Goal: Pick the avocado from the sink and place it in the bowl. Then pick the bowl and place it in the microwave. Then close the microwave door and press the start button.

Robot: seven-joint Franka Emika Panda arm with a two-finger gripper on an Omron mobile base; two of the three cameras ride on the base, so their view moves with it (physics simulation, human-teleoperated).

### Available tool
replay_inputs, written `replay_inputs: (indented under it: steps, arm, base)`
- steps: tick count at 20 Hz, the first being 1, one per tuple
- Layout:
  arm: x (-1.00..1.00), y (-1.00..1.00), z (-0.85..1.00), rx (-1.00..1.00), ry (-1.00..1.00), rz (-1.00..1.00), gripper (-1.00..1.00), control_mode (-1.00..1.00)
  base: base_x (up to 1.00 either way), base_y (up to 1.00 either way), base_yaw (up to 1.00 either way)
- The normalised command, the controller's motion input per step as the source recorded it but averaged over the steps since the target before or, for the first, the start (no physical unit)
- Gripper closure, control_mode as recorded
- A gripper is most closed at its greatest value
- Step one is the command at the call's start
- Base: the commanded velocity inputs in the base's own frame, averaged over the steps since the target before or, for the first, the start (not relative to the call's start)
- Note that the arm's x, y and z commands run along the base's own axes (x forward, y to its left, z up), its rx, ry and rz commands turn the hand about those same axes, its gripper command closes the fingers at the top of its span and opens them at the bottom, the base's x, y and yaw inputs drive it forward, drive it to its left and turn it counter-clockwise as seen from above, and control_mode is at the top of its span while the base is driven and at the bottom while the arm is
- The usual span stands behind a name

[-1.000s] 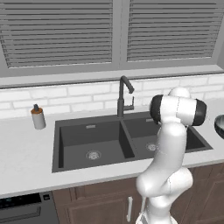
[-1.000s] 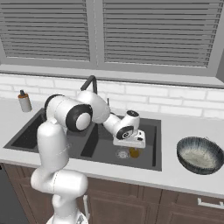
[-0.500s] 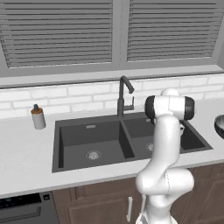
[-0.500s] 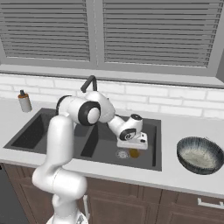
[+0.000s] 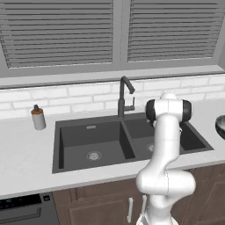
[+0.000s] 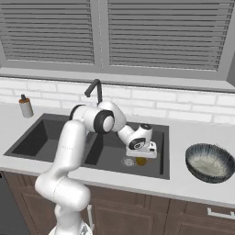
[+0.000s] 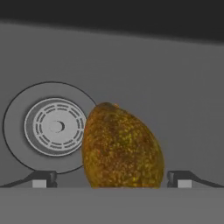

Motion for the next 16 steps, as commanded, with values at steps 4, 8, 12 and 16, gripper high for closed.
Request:
replay_inputs:
  steps: [4,8,12,16]
  arm:
    - [0.26,0.00,-0.25,0.00,0.00,0.00,-1.00,-1.00]
    - [0.05,0.01,-0.35,0.00,0.01,0.00,-1.00,-1.00]
    - [0.00,0.07,-0.44,0.00,0.02,0.00,1.00,-1.00]
    - [-0.57,0.03,0.36,0.00,-0.02,0.00,1.00,-1.00]
  base:
    - [0.00,0.00,0.00]
    - [0.00,0.00,0.00]
    - [0.00,0.00,0.00]
    - [0.00,0.00,0.00]
